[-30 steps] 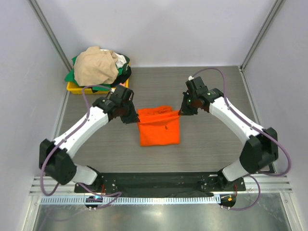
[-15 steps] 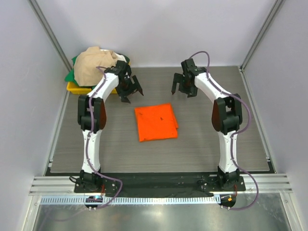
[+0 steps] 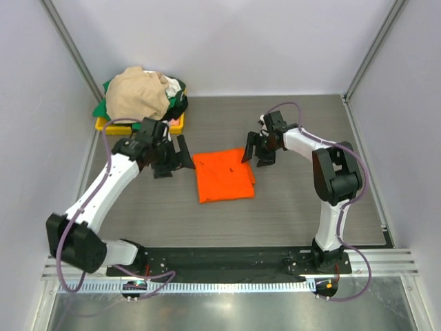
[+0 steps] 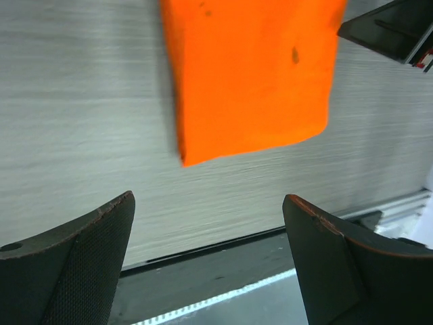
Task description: Fold and stack the t-shirts
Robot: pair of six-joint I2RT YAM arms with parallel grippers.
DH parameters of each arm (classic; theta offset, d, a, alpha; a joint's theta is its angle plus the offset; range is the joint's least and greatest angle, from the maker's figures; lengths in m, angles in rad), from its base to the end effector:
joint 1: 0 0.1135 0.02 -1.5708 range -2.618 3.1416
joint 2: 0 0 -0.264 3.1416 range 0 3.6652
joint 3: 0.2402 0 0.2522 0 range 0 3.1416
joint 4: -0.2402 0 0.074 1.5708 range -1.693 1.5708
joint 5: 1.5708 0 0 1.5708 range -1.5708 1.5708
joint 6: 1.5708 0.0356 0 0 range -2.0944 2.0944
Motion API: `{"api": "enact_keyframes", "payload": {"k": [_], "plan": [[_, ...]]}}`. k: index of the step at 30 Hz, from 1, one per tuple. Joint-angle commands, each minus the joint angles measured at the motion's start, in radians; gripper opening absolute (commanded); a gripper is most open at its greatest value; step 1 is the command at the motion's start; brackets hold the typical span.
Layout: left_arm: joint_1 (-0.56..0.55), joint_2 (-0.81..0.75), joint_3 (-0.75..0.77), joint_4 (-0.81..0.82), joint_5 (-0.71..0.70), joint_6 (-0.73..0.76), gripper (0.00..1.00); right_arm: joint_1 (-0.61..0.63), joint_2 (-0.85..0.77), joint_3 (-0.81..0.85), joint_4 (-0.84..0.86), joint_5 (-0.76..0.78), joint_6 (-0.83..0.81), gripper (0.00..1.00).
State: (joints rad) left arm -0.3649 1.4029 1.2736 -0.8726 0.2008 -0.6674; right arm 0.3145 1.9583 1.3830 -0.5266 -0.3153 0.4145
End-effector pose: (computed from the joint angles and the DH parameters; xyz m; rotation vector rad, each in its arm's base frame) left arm 0.2639 -0.1084 0.3100 -0.3253 2.6575 -0.6207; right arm 0.3833 0.1363 0.1788 0.0331 2.7463 0.6413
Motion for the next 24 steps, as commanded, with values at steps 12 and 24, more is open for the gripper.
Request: {"api": "enact_keyframes", "payload": {"k": [12, 24], "plan": [[0.015, -0.507, -0.332, -0.065, -0.377, 0.049, 0.92, 0.02, 0.103, -0.127, 0.24, -0.137, 0.023, 0.02], [0.015, -0.633, -0.346, -0.014, -0.426, 0.091, 0.92, -0.285, 0.139, 0.191, -0.061, 0.211, -0.203, 0.02]]}}
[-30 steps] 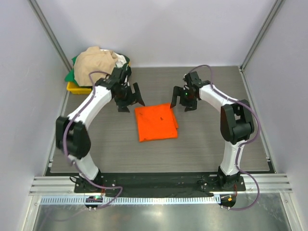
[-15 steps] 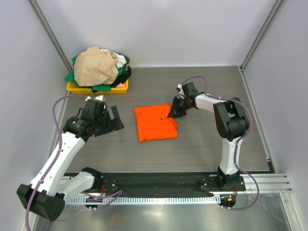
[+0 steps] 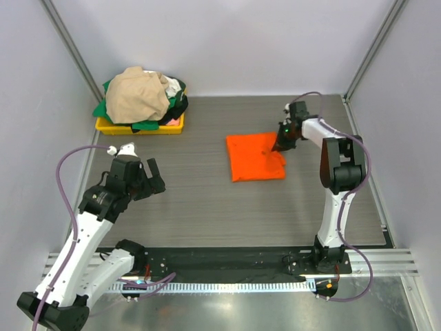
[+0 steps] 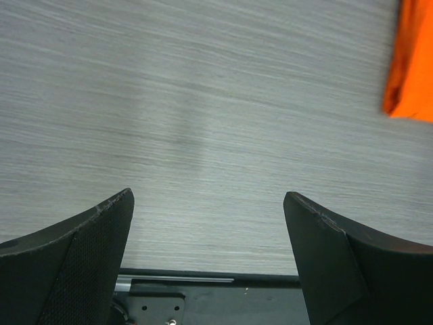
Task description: Fold and stack the t-shirts
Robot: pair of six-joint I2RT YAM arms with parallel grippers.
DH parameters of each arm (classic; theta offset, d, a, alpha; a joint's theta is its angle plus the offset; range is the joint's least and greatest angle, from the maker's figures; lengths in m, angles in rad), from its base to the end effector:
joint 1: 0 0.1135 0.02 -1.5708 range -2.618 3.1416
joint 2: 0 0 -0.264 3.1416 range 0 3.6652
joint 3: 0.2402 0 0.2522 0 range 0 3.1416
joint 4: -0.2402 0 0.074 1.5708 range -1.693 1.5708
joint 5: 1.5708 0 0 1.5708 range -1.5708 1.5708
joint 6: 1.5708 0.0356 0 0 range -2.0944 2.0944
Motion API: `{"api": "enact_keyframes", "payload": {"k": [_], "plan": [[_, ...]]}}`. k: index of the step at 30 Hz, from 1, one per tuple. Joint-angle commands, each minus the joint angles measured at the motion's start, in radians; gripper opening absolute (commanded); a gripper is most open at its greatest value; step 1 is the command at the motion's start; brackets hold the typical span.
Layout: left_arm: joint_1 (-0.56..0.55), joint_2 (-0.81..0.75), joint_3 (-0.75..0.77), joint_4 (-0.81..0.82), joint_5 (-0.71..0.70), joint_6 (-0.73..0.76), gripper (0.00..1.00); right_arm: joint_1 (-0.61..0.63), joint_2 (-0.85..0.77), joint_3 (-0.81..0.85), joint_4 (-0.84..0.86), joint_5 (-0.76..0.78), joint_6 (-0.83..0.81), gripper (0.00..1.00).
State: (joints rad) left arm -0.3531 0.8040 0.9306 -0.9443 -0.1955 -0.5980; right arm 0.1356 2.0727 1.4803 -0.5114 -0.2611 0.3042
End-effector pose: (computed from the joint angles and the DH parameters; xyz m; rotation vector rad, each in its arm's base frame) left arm 0.1401 -0.0443 0.3146 -0.3820 2.3489 -0.2232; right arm 0.4273 0.0676 0.1612 0.1434 2.6993 0.4863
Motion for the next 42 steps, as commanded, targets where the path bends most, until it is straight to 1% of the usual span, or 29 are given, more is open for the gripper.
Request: {"api": "enact_keyframes", "payload": {"k": [1, 3, 4, 6, 7, 8, 9, 10, 12, 13, 16, 17, 24, 25, 28, 29, 31, 32, 33, 34, 35, 36, 38, 39, 42], "plan": [[0.002, -0.041, -0.003, 0.055, -0.03, 0.021, 0.92, -0.122, 0.033, 0.15, -0.084, 0.195, -0.102, 0.02], [0.003, -0.051, -0.003, 0.05, -0.05, 0.017, 0.92, -0.165, 0.084, 0.216, -0.087, 0.247, -0.141, 0.02], [0.005, -0.055, -0.004, 0.052, -0.056, 0.017, 0.92, -0.195, 0.107, 0.303, -0.099, 0.316, -0.16, 0.01], [0.003, -0.069, -0.006, 0.053, -0.061, 0.015, 0.92, -0.224, 0.194, 0.403, -0.113, 0.344, -0.212, 0.01], [0.005, -0.072, -0.007, 0.053, -0.064, 0.015, 0.92, -0.238, 0.229, 0.502, -0.113, 0.356, -0.226, 0.01], [0.003, -0.078, -0.007, 0.053, -0.062, 0.014, 0.92, -0.264, 0.257, 0.55, -0.113, 0.362, -0.243, 0.01], [0.005, -0.08, -0.007, 0.053, -0.062, 0.012, 0.92, -0.277, 0.321, 0.601, -0.113, 0.371, -0.275, 0.01], [0.003, -0.081, -0.007, 0.052, -0.062, 0.012, 0.92, -0.286, 0.351, 0.698, -0.111, 0.39, -0.286, 0.01], [0.005, -0.083, -0.009, 0.053, -0.061, 0.012, 0.92, -0.312, 0.441, 0.8, -0.113, 0.398, -0.322, 0.01], [0.005, -0.083, -0.009, 0.055, -0.061, 0.014, 0.91, -0.32, 0.466, 0.89, -0.105, 0.404, -0.336, 0.01], [0.006, -0.074, -0.009, 0.055, -0.061, 0.012, 0.91, -0.337, 0.547, 1.009, -0.064, 0.465, -0.375, 0.01], [0.006, -0.071, -0.009, 0.052, -0.061, 0.014, 0.91, -0.346, 0.553, 1.017, -0.041, 0.496, -0.378, 0.01], [0.017, -0.039, -0.006, 0.05, -0.058, 0.014, 0.9, -0.383, 0.563, 0.98, 0.163, 0.562, -0.343, 0.01], [0.019, -0.034, -0.006, 0.052, -0.058, 0.014, 0.91, -0.384, 0.563, 0.97, 0.218, 0.574, -0.347, 0.01], [0.02, -0.031, -0.004, 0.05, -0.056, 0.014, 0.9, -0.384, 0.575, 0.975, 0.333, 0.601, -0.375, 0.04], [0.022, -0.031, -0.004, 0.05, -0.056, 0.014, 0.9, -0.384, 0.59, 0.994, 0.344, 0.618, -0.381, 0.05], [0.02, -0.037, -0.006, 0.052, -0.059, 0.014, 0.9, -0.384, 0.598, 1.023, 0.366, 0.669, -0.373, 0.15], [0.02, -0.038, -0.007, 0.052, -0.058, 0.014, 0.9, -0.386, 0.587, 1.016, 0.379, 0.68, -0.363, 0.48], [0.023, -0.04, -0.007, 0.053, -0.058, 0.015, 0.9, -0.386, 0.575, 1.005, 0.392, 0.684, -0.341, 0.68], [0.023, -0.039, -0.007, 0.053, -0.056, 0.015, 0.9, -0.384, 0.564, 0.979, 0.407, 0.686, -0.324, 0.82], [0.026, -0.04, -0.004, 0.053, -0.055, 0.015, 0.9, -0.384, 0.55, 0.962, 0.413, 0.694, -0.306, 0.9], [0.028, -0.04, -0.004, 0.052, -0.053, 0.015, 0.9, -0.384, 0.514, 0.947, 0.413, 0.704, -0.281, 0.97], [0.031, -0.043, -0.004, 0.053, -0.048, 0.017, 0.9, -0.386, 0.462, 0.884, 0.412, 0.695, -0.228, 0.98], [0.032, -0.048, -0.004, 0.053, -0.048, 0.018, 0.9, -0.383, 0.396, 0.856, 0.413, 0.691, -0.202, 0.98], [0.035, -0.058, -0.007, 0.061, -0.036, 0.023, 0.91, -0.367, 0.287, 0.72, 0.416, 0.643, -0.128, 0.98]]}}
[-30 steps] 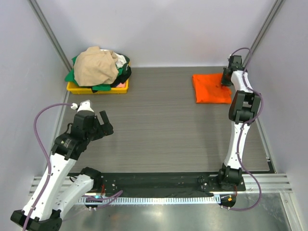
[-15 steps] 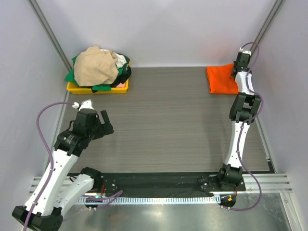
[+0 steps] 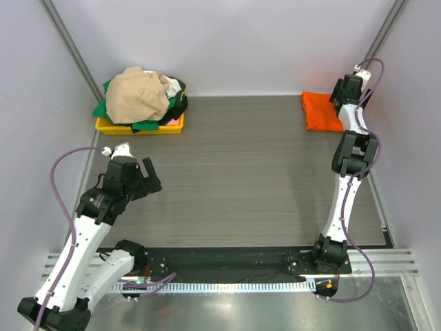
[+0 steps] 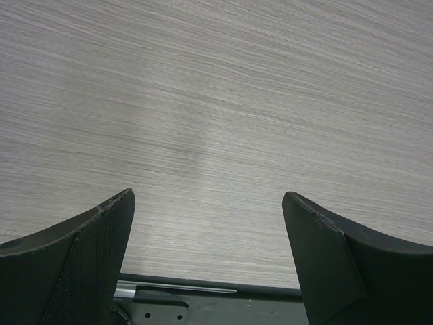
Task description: Fold and stack the t-shirts
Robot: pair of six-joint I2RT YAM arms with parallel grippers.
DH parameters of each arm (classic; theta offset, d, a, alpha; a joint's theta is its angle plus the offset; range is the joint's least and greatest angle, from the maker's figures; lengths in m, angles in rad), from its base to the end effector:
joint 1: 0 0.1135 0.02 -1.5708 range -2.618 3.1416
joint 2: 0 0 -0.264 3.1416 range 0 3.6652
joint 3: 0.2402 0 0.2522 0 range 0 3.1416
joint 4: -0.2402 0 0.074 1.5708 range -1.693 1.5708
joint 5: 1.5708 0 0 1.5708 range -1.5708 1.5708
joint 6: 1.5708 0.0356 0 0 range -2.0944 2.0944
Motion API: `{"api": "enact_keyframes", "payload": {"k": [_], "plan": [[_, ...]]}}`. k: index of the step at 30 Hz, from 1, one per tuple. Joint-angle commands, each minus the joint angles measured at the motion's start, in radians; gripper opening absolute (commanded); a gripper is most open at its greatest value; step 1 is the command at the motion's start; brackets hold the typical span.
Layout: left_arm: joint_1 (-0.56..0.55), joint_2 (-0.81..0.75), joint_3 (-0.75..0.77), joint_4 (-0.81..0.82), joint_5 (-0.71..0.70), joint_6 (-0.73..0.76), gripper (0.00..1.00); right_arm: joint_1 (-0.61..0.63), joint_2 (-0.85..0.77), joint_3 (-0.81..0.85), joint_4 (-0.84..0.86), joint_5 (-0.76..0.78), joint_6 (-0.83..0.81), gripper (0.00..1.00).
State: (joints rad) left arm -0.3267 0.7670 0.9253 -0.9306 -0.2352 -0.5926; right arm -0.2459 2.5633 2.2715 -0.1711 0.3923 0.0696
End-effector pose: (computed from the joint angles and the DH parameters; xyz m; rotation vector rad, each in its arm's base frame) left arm 0.1354 -0.0371 0.3188 -0.4224 2.2854 -0.1887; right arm 0.5676 -0.1565 0.1971 0.5619 1.9538 -0.5093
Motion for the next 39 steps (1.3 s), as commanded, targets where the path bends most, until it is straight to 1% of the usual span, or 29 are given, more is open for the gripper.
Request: {"api": "enact_keyframes", "payload": {"k": [1, 3, 4, 6, 7, 8, 9, 10, 11, 12, 14, 15, 16, 17, 18, 19, 20, 21, 23, 24, 25, 26, 27, 29, 31, 34, 35, 37, 39], "plan": [[0.012, -0.021, 0.001, 0.046, 0.01, 0.022, 0.91, 0.023, -0.277, -0.099, 0.074, -0.019, 0.13, 0.98], [0.017, -0.021, 0.007, 0.042, 0.016, 0.022, 0.91, 0.063, -0.363, -0.157, 0.064, -0.049, 0.139, 0.99], [0.02, -0.02, 0.01, 0.041, 0.022, 0.025, 0.91, 0.079, -0.453, -0.223, 0.045, -0.053, 0.147, 0.99], [0.023, -0.015, 0.009, 0.044, 0.033, 0.03, 0.91, 0.118, -0.549, -0.312, 0.033, -0.082, 0.151, 0.99], [0.025, -0.009, 0.01, 0.042, 0.03, 0.03, 0.92, 0.157, -0.61, -0.428, 0.032, -0.09, 0.153, 0.99], [0.025, -0.009, 0.01, 0.042, 0.028, 0.03, 0.92, 0.18, -0.717, -0.493, 0.031, -0.087, 0.186, 0.99], [0.026, -0.006, 0.01, 0.042, 0.027, 0.028, 0.92, 0.198, -0.779, -0.56, 0.03, -0.093, 0.206, 0.99], [0.031, -0.005, 0.012, 0.042, 0.033, 0.028, 0.92, 0.236, -0.835, -0.698, 0.039, -0.143, 0.226, 0.99], [0.031, -0.006, 0.014, 0.041, 0.037, 0.03, 0.92, 0.246, -0.944, -0.767, 0.042, -0.159, 0.29, 0.99], [0.034, -0.008, 0.014, 0.042, 0.042, 0.031, 0.92, 0.284, -0.998, -0.906, 0.048, -0.206, 0.314, 1.0], [0.034, -0.023, 0.009, 0.05, 0.053, 0.036, 0.91, 0.374, -1.099, -1.054, 0.085, -0.219, 0.343, 1.0], [0.034, -0.029, 0.009, 0.052, 0.057, 0.039, 0.91, 0.42, -1.183, -1.199, 0.144, -0.217, 0.348, 0.99], [0.034, -0.034, 0.007, 0.055, 0.056, 0.039, 0.92, 0.463, -1.23, -1.262, 0.162, -0.205, 0.346, 1.0], [0.034, -0.04, 0.007, 0.055, 0.051, 0.039, 0.92, 0.559, -1.265, -1.315, 0.165, -0.198, 0.349, 1.0], [0.034, -0.043, 0.009, 0.052, 0.053, 0.039, 0.91, 0.604, -1.328, -1.36, 0.166, -0.188, 0.351, 1.0], [0.035, -0.047, 0.009, 0.05, 0.054, 0.039, 0.91, 0.647, -1.357, -1.424, 0.132, -0.179, 0.372, 1.0], [0.034, -0.052, 0.009, 0.052, 0.053, 0.039, 0.92, 0.734, -1.39, -1.452, 0.105, -0.161, 0.396, 1.0], [0.034, -0.06, 0.009, 0.049, 0.047, 0.036, 0.92, 0.772, -1.461, -1.515, 0.063, -0.152, 0.453, 1.0], [0.035, -0.07, 0.01, 0.042, 0.028, 0.03, 0.92, 0.858, -1.547, -1.592, 0.047, -0.116, 0.534, 1.0], [0.037, -0.084, 0.013, 0.039, 0.022, 0.03, 0.92, 0.948, -1.59, -1.671, 0.033, -0.087, 0.58, 1.0], [0.037, -0.096, 0.015, 0.036, 0.017, 0.03, 0.91, 0.988, -1.671, -1.71, 0.035, -0.078, 0.632, 1.0], [0.035, -0.107, 0.015, 0.035, 0.005, 0.021, 0.92, 1.028, -1.704, -1.747, 0.036, -0.073, 0.683, 1.0], [0.037, -0.118, 0.011, 0.033, -0.006, 0.019, 0.93, 1.128, -1.733, -1.799, 0.012, -0.011, 0.706, 1.0], [0.037, -0.153, 0.001, 0.053, -0.001, 0.025, 0.94, 1.218, -1.798, -1.82, -0.045, 0.075, 0.76, 1.0], [0.035, -0.175, 0.0, 0.059, 0.008, 0.025, 0.94, 1.305, -1.815, -1.83, -0.103, 0.149, 0.782, 1.0], [0.035, -0.187, -0.003, 0.058, 0.014, 0.036, 0.94, 1.346, -1.807, -1.825, -0.11, 0.14, 0.799, 1.0], [0.035, -0.195, -0.005, 0.062, 0.014, 0.04, 0.92, 1.35, -1.795, -1.824, -0.105, 0.137, 0.803, 1.0], [0.035, -0.204, -0.006, 0.073, 0.002, 0.045, 0.91, 1.358, -1.777, -1.821, -0.09, 0.123, 0.8, 1.0], [0.035, -0.206, 0.004, 0.064, -0.006, 0.043, 0.94, 1.36, -1.749, -1.817, -0.085, 0.115, 0.796, 1.0]]}}
